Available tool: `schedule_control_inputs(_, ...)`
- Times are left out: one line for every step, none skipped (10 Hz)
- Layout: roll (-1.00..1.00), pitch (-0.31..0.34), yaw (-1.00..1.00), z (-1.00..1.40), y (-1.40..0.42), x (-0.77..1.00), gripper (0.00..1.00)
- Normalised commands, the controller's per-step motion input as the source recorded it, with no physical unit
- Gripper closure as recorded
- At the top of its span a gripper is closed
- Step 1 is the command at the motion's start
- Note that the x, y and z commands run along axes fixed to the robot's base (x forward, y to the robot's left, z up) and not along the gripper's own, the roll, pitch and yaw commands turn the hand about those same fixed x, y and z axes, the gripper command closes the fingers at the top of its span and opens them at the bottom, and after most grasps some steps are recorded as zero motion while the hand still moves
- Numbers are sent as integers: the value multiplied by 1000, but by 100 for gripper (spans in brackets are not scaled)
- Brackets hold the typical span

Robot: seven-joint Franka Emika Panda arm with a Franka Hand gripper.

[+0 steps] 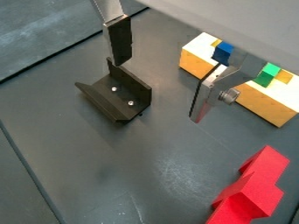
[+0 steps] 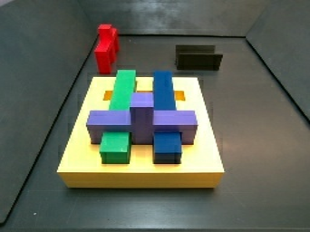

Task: Pick up the red object. Move up. Move to above the board. Insert the red object.
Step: Pick up the red object.

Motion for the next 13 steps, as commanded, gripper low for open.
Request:
schedule_control_inputs(0,0,-17,-9,0,0,0)
schedule_control_inputs(-6,-19,-314,-51,0,-131,0)
schedule_control_inputs(0,0,-603,-51,0,-260,0)
schedule_control_inputs(-6,-3,-803,-71,0,-246,0)
schedule_control_inputs(-47,-19,-891,-100,0,-214,0)
schedule_control_inputs(-73,-33,-906,-103,0,-171,0)
schedule_control_inputs(-66,-44,-914,-97,0,-166,0)
schedule_control_inputs(-47,-44,-931,-74,0,-151,0)
schedule_control_inputs(-24,-46,-951,-51,0,-146,0)
schedule_control_inputs(-13,-49,-960,-37,0,-146,0)
schedule_control_inputs(-4,-51,-960,-23,0,-151,0)
schedule_control_inputs(-6,-50,-957,-20,0,-154,0)
schedule_control_inputs(-7,-49,-940,-17,0,-177,0)
